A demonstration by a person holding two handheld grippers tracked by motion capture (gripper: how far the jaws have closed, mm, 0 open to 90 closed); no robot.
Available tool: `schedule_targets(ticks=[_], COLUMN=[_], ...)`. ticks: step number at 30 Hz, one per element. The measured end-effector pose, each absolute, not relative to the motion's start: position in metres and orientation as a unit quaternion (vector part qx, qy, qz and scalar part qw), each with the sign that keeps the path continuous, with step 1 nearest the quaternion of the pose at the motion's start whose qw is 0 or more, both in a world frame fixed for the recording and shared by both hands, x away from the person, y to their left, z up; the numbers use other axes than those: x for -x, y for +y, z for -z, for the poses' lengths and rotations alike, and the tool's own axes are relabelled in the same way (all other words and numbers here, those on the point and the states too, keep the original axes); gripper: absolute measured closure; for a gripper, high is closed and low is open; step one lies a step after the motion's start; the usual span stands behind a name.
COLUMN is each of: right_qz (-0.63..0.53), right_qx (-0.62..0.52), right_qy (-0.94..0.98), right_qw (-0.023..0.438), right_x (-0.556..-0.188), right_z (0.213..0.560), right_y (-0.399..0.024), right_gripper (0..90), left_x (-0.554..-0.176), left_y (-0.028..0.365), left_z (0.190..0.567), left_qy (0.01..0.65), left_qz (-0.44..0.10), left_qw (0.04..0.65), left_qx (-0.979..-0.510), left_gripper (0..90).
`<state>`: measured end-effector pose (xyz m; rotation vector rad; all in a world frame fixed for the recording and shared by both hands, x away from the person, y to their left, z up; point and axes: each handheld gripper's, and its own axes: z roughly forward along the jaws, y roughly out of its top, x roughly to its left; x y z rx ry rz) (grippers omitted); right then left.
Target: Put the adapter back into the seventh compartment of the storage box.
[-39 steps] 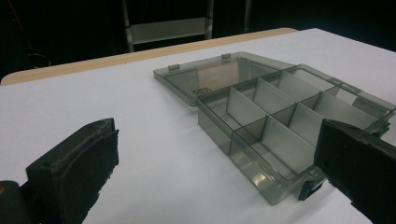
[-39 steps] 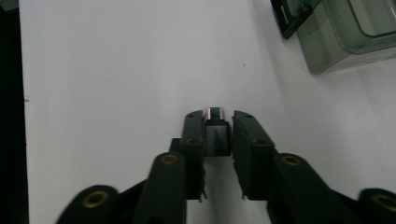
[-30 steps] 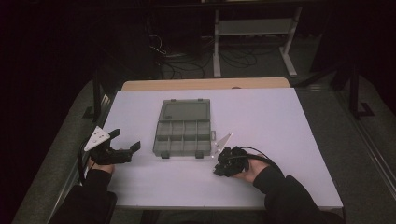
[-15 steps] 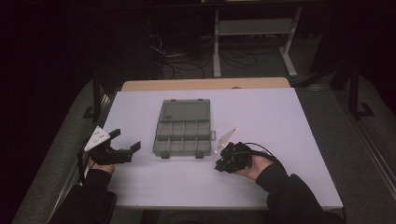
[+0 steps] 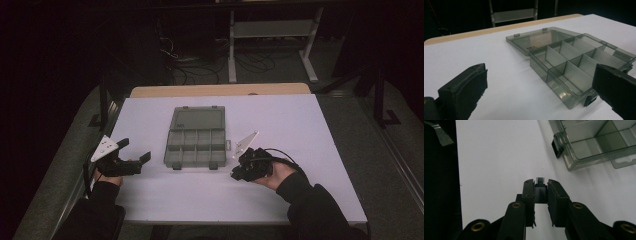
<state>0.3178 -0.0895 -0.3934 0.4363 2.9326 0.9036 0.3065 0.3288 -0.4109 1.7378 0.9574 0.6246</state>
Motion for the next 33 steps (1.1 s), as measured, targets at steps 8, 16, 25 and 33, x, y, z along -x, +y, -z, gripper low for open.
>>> schedule_targets(ticks=[8, 16, 25, 33], right_qz=[-0.299, -0.308, -0.311, -0.312], right_qx=[-0.143, -0.146, -0.144, -0.143], right_qy=[0.943, 0.939, 0.939, 0.938], right_qw=[0.027, 0.035, 0.041, 0.042], right_x=[-0.32, -0.323, -0.328, -0.333], right_z=[0.383, 0.374, 0.362, 0.353], right_y=[-0.091, -0.093, -0.092, -0.089], right_gripper=[75.4, 75.4, 75.4, 75.3], left_x=[-0.307, -0.306, -0.306, -0.306], left_y=[0.329, 0.329, 0.329, 0.329], left_z=[0.411, 0.411, 0.411, 0.411], left_qy=[0.398, 0.398, 0.397, 0.398], left_qz=[-0.259, -0.259, -0.26, -0.259], left_qw=[0.506, 0.506, 0.506, 0.507], left_qx=[-0.72, -0.72, -0.72, -0.72], left_gripper=[0.0, 0.0, 0.0, 0.0])
